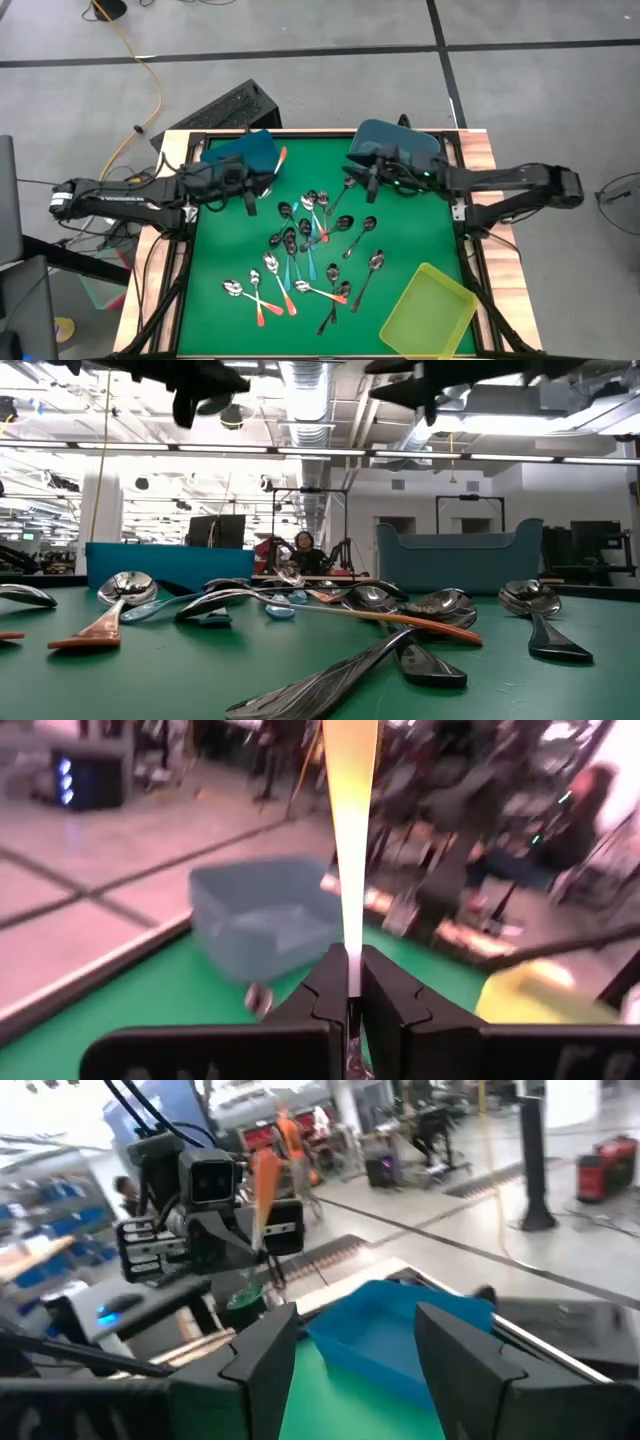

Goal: Sort silverware by color (type)
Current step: Put the orange spoon into the dark blue bin

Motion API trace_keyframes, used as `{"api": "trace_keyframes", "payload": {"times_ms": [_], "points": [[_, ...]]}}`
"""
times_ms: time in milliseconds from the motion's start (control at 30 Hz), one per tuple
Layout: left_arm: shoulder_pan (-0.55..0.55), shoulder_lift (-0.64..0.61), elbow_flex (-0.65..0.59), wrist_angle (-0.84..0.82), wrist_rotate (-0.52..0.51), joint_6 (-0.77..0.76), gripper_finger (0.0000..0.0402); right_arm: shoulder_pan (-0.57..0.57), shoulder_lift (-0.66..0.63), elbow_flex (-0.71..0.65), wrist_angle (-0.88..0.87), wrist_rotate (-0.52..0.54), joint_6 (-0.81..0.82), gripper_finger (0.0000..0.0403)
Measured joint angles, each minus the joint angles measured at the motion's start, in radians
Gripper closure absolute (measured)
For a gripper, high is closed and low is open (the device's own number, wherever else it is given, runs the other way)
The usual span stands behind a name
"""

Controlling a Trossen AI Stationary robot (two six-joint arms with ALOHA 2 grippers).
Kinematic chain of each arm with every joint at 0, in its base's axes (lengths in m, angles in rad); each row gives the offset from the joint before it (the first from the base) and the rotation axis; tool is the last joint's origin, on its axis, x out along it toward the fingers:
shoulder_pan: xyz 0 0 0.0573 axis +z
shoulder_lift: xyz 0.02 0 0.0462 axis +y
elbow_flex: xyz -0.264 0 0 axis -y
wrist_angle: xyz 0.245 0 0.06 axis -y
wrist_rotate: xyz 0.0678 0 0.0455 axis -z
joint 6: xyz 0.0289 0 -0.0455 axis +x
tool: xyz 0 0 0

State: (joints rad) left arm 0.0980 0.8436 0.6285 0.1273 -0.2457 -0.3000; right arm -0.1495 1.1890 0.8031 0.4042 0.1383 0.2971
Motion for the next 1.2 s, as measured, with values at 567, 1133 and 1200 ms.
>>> {"api": "trace_keyframes", "payload": {"times_ms": [567,1133,1200], "points": [[0.017,0.04,0.001,0.128,0.11,0.018,0.0401,-0.02,0.491,0.641,-0.301,-0.366,-0.199,0.0182],[0.014,0.04,0.001,0.163,0.149,0.069,0.0401,-0.019,0.6,0.787,-0.3,-0.424,-0.243,0.0199],[0.014,0.04,0.001,0.167,0.157,0.069,0.0401,-0.02,0.6,0.787,-0.304,-0.424,-0.245,0.0224]]}}
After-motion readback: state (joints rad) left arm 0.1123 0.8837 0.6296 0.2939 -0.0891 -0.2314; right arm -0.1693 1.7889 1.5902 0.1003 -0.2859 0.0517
